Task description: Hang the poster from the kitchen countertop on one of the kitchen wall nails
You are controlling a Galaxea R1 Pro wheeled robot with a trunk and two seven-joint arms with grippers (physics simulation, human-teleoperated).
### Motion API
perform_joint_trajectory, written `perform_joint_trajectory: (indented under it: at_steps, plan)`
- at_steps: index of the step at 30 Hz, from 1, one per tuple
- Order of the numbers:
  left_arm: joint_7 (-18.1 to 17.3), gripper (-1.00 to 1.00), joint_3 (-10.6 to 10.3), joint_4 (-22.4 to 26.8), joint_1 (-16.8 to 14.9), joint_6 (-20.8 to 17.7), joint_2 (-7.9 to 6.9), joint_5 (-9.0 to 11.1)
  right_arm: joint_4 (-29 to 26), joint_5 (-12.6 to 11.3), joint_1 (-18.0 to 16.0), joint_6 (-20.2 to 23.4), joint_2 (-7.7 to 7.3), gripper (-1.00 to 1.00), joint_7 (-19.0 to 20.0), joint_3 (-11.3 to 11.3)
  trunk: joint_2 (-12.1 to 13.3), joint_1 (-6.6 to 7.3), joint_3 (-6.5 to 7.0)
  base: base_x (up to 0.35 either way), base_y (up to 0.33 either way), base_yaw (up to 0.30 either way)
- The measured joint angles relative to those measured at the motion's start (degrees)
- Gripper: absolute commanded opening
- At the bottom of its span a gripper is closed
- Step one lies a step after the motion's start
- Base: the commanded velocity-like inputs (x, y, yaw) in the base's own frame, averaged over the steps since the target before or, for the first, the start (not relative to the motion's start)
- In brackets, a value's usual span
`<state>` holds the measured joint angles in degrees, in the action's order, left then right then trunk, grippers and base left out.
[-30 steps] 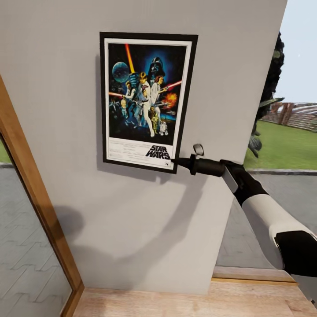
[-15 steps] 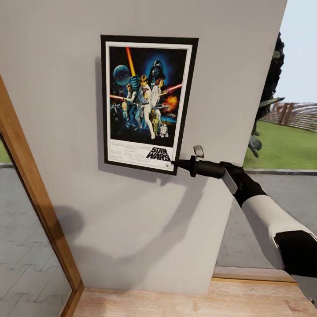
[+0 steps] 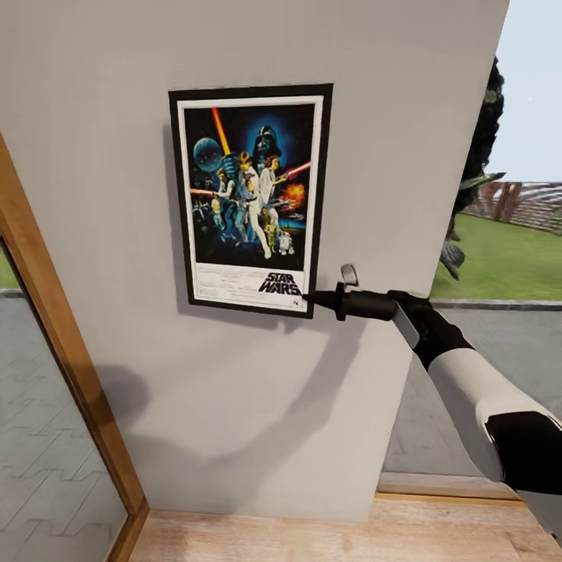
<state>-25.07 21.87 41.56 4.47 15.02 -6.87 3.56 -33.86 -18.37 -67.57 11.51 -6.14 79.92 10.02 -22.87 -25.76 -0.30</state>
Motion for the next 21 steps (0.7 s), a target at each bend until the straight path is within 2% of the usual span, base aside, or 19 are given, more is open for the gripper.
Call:
perform_joint_trajectory:
  at_steps: [21]
  plan:
    - [0.00,1.00,0.00,0.00,0.00,0.00,0.00,0.00,-0.45,0.39,0.63,0.17,0.04,-1.00,-0.03,-0.12,0.00,0.00,0.00,0.000,0.000,0.000]
